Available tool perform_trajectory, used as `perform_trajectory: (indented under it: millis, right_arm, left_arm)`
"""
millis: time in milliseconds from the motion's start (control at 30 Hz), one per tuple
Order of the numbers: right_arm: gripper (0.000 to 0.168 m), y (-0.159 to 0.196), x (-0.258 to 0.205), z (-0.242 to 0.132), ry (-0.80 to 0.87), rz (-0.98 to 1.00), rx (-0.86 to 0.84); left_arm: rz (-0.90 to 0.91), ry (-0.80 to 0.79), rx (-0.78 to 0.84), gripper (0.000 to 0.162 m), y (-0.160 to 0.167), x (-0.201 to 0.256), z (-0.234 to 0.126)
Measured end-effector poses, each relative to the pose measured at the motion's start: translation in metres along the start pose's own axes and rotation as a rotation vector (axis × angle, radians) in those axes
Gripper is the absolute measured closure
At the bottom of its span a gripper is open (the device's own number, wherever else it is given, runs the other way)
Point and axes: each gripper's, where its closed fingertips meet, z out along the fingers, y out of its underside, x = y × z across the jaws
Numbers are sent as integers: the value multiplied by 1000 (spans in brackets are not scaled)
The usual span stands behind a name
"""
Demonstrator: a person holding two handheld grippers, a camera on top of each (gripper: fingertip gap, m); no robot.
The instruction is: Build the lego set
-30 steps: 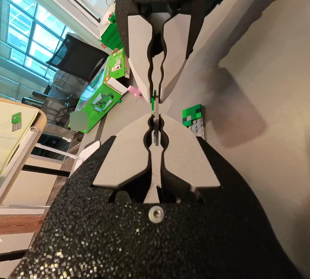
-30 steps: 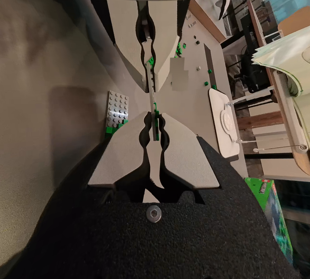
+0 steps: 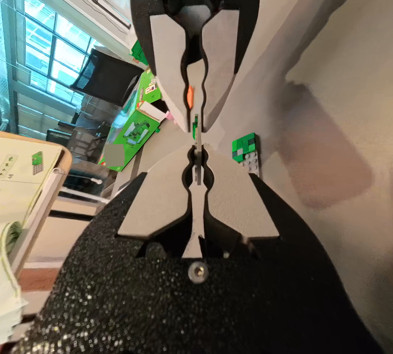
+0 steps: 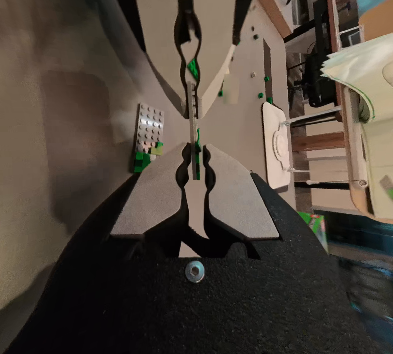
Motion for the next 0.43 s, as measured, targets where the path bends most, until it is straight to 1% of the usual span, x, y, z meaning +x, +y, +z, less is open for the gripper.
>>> perform_trajectory:
  millis: [33, 133, 233, 333, 433]
  right_arm:
    - [152, -4, 2, -2, 3, 30, 33]
    - [143, -12, 6, -7, -22, 93, 134]
    - [141, -23, 6, -18, -111, 173, 256]
    - [145, -39, 8, -34, -188, 244, 391]
    - [153, -50, 8, -45, -245, 269, 459]
  left_arm:
    - [-27, 12, 27, 158, -3, 0, -1]
    - [-121, 51, 135, 158, -15, -1, -6]
    - [-234, 89, 252, 158, -27, -8, -15]
    - [-325, 149, 366, 158, -41, -10, -25]
    - [-370, 175, 430, 158, -48, -11, -29]
